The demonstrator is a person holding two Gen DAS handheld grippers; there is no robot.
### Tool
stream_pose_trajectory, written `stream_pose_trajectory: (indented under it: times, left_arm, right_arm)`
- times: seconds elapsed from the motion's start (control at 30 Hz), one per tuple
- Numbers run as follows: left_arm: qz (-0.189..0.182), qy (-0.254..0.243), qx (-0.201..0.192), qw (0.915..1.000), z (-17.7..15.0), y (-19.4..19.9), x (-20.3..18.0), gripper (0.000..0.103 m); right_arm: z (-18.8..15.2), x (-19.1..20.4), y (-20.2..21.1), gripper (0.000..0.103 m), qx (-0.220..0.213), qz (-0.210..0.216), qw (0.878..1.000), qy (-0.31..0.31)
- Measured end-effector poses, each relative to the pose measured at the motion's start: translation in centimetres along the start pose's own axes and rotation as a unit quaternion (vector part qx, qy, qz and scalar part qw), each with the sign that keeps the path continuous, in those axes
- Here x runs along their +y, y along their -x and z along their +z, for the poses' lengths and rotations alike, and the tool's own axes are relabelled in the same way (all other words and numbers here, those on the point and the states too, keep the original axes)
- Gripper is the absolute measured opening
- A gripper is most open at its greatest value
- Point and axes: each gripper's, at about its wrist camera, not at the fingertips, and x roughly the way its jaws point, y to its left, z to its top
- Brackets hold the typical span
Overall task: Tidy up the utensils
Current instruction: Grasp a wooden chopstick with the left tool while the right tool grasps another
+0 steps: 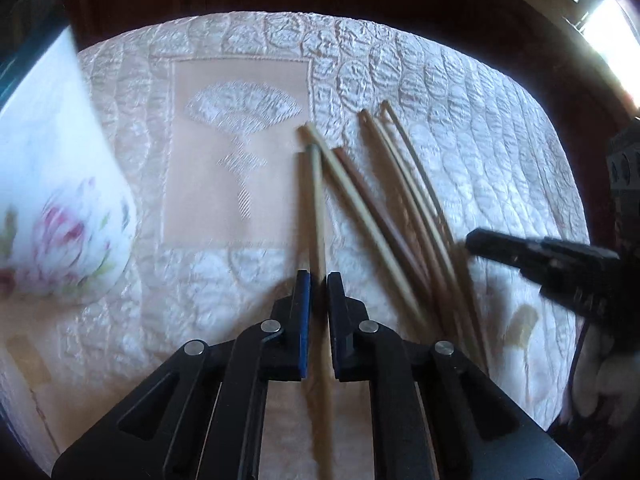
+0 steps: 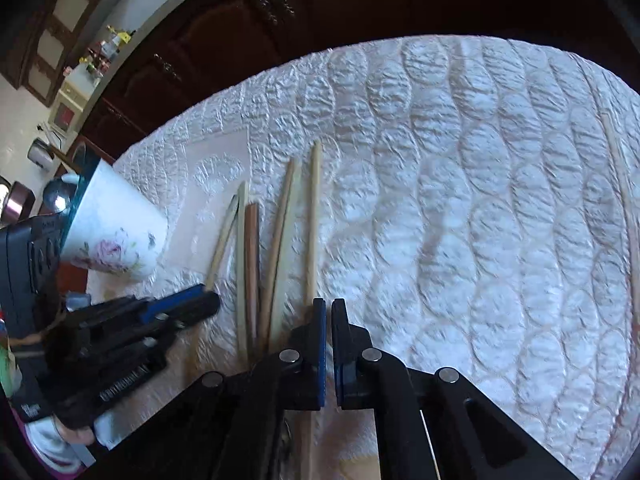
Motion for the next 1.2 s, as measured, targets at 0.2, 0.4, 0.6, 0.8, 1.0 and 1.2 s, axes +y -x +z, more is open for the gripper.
stream_pose_trajectory:
  times: [0.2, 0.4, 0.6, 0.8, 1.0, 1.2]
  left_arm:
    - [-0.003, 0.003, 0.006, 1.0000, -1.9, 1.5, 0.8, 0.006]
    - [0.000, 0.012, 0.006, 0.9999, -3.5, 2.5, 1.6, 0.006]
    - [-0.009, 0.013, 0.018, 0.9997, -6.0, 3.3, 2.2, 0.006]
    - [0.002, -0.007, 0.019, 0.9998, -5.7, 2.9, 1.6, 0.008]
    - [0.030, -0.024, 0.001, 0.9992, -3.2, 2.4, 1.2, 0.015]
    - [0.060, -0.047, 0.004, 0.9971, -0.6, 0.4, 0.2, 0.017]
  right_arm:
    - [-0.6, 0.4, 1.4, 0.014, -0.016, 0.008, 1.000, 0.006]
    - [-1.0, 1.0, -0.7, 0.005, 0.007, -0.017, 1.000, 0.009]
    - [-3.9, -0.6, 3.0, 0.005, 0.011, -0.013, 1.000, -0.003]
    - [-6.5, -1.1, 3.5, 0.010, 0.054, -0.022, 0.998, 0.019]
    - [-2.3, -1.0, 3.0, 0.025, 0.020, -0.043, 0.999, 0.022]
    - [1.1, -0.6, -0.3, 0.020, 0.025, -0.054, 0.998, 0.021]
